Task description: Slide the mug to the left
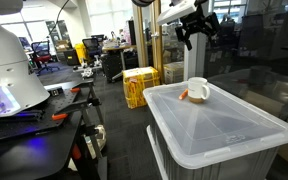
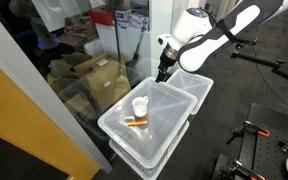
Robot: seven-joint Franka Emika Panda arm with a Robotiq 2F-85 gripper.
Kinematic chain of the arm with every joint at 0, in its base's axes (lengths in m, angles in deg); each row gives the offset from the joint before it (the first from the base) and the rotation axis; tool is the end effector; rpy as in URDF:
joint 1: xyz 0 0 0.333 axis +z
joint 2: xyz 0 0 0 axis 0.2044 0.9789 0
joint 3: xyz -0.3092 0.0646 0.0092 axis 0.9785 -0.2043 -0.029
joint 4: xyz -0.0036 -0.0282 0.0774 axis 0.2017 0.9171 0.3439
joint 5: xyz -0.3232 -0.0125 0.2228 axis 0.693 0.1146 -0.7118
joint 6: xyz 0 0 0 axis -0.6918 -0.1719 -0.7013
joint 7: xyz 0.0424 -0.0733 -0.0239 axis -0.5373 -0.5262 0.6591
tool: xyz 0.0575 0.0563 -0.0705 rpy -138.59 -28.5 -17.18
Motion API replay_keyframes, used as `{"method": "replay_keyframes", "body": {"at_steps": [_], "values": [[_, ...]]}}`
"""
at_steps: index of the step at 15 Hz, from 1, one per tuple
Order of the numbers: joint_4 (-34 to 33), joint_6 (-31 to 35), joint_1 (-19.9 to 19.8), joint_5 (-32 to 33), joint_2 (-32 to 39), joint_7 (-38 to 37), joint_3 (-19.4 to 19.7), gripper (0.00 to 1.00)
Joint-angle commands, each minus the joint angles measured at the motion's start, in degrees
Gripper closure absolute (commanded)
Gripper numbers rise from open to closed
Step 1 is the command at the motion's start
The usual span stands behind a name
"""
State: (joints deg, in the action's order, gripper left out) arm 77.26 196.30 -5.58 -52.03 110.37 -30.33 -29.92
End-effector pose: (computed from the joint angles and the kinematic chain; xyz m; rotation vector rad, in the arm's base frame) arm 0.5935 -0.0750 0.2601 2.8878 0.6747 0.6166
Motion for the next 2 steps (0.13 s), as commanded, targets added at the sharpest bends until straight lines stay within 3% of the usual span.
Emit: {"method": "replay_keyframes", "body": {"at_steps": [1,2], "values": [[-0.01,0.02,0.40,-0.10,0.04,-0.06,0.29,0.00],[-0.01,0.02,0.39,-0.10,0.06,-0.06,0.29,0.00]]}}
